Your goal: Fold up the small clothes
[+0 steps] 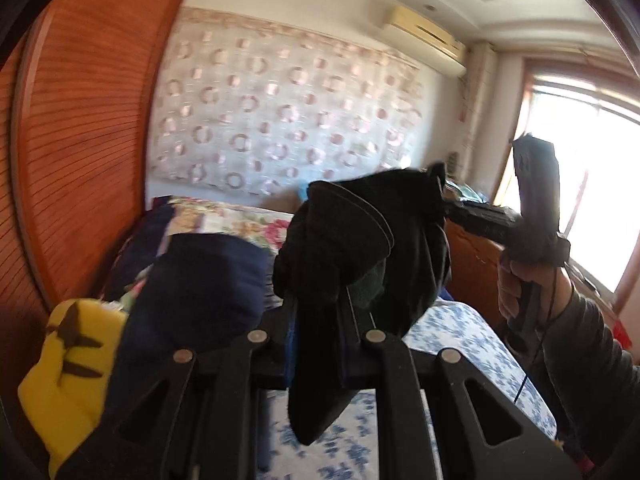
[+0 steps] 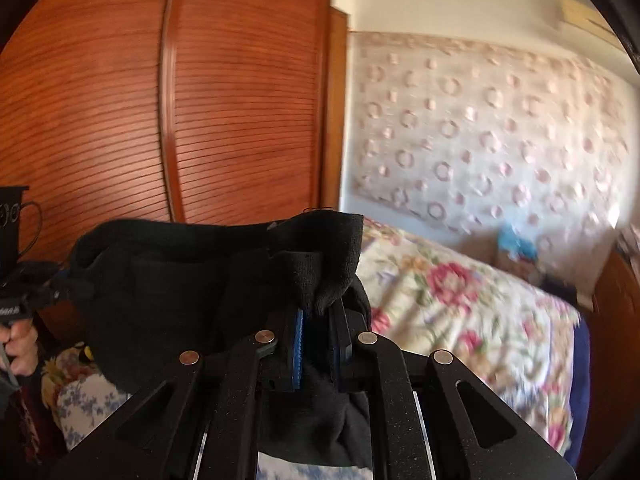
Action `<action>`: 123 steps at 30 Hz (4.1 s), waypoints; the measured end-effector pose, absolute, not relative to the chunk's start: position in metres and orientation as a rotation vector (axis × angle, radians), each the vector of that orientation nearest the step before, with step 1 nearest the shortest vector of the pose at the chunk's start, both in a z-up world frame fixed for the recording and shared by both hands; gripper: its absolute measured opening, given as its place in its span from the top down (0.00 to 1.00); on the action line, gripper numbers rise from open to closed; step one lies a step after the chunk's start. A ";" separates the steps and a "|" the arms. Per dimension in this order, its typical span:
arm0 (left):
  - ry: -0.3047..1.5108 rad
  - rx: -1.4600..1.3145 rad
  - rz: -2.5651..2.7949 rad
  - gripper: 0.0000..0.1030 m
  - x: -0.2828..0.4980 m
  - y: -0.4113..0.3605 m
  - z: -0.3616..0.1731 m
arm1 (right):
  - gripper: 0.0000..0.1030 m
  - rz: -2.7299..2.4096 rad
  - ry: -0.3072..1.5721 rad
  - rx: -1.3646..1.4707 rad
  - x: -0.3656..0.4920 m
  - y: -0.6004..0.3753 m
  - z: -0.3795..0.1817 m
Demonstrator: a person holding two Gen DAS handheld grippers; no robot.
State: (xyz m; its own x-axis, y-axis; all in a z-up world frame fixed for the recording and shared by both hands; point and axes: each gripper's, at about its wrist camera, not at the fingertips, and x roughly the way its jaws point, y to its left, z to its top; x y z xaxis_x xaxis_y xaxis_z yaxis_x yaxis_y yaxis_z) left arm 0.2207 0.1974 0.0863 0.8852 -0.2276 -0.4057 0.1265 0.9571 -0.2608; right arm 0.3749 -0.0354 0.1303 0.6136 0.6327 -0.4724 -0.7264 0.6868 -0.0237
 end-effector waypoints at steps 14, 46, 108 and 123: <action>0.456 -0.415 0.082 0.87 0.191 0.288 -0.025 | 0.93 0.886 0.467 -0.473 0.405 0.199 0.079; 0.484 -0.245 0.096 0.67 0.154 0.268 -0.001 | 0.51 0.771 0.640 -0.185 0.442 0.143 0.008; 0.425 0.035 -0.091 0.66 0.103 0.011 0.076 | 0.29 0.163 0.406 0.045 0.086 -0.239 0.080; 0.418 0.028 -0.086 0.66 0.100 0.013 0.077 | 0.29 0.169 0.405 0.048 0.084 -0.240 0.081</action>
State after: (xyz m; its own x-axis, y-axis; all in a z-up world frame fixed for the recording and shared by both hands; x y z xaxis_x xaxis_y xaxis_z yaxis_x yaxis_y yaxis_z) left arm 0.0995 0.0130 0.0771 0.9104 -0.0779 -0.4062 0.0894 0.9959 0.0093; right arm 0.0837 -0.2400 0.0814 0.9054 0.1732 -0.3877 -0.1543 0.9848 0.0798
